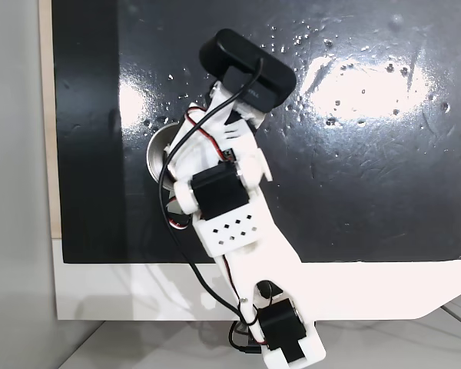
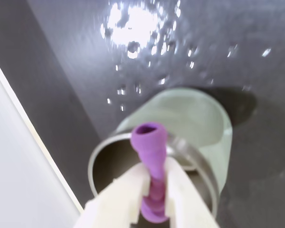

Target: Grasp a pengrip and put it in the cup.

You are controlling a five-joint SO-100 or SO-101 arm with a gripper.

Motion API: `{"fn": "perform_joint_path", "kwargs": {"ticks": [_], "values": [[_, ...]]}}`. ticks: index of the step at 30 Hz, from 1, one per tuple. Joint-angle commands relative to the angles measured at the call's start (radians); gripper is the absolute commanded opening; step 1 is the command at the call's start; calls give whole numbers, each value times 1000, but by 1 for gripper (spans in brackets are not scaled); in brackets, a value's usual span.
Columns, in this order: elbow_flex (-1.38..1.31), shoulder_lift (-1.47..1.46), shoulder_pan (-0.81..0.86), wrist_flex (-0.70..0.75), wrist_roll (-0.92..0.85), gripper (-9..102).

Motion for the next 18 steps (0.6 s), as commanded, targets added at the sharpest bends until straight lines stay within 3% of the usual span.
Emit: {"fn": "perform_joint_path", "kwargs": {"ticks": [1,18], "values": [[0,51,-87,15,80,0],[51,69,-189,41,221,5]]}}
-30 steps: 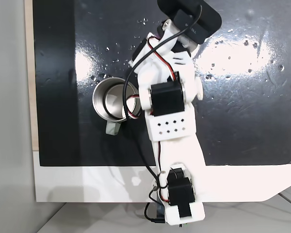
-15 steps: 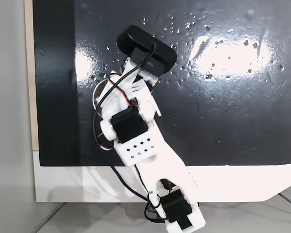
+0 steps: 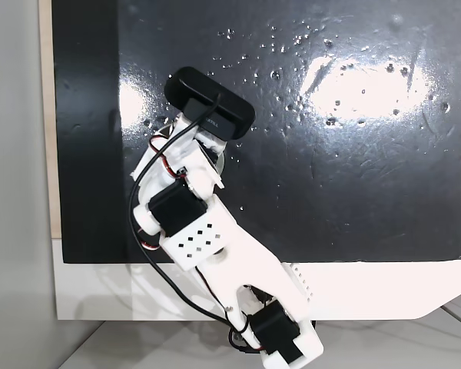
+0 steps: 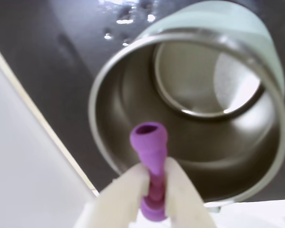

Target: Grasp a pengrip and put it in the cup.

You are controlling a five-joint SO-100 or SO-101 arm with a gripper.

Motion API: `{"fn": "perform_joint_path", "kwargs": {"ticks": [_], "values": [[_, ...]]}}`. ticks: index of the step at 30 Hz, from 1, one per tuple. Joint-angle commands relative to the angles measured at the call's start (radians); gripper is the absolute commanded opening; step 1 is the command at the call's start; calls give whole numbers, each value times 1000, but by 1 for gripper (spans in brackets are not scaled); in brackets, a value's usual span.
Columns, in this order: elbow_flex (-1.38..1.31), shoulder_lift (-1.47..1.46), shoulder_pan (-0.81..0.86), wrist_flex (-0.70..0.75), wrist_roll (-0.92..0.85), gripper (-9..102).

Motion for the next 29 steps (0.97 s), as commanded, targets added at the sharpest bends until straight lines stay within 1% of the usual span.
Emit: {"fn": "perform_joint_path", "kwargs": {"ticks": [1,7,9,29], "values": [[-5,71,-8,6,9,6],[-5,103,-8,21,9,26],[-6,107,-8,26,8,29],[-14,127,5,46,0,30]]}}
